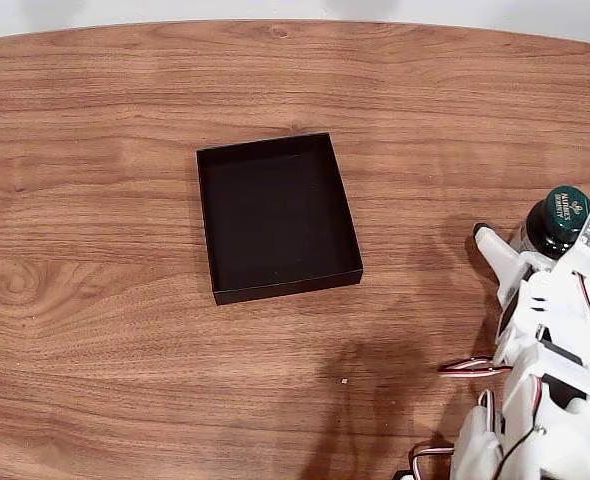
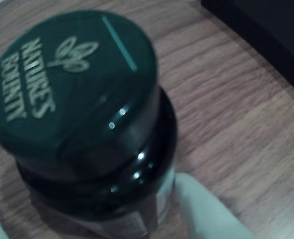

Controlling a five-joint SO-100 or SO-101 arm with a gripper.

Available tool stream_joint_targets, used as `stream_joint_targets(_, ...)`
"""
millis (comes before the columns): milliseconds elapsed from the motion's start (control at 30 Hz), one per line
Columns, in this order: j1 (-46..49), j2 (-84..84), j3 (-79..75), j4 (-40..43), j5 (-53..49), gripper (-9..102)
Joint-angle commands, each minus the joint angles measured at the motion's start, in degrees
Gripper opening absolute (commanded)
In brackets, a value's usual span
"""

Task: Pick up the pill bottle and place it in the black box.

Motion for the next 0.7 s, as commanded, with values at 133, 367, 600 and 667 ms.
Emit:
stream_joint_targets(133, -2.20, -5.27, -2.20, -11.69, -1.23, 43)
stream_joint_targets(367, -2.72, -10.37, -4.22, -16.26, -2.02, 42)
stream_joint_targets(600, -2.29, -16.08, -7.03, -19.34, -1.93, 42)
stream_joint_targets(667, -1.76, -17.67, -8.09, -19.60, -1.85, 41)
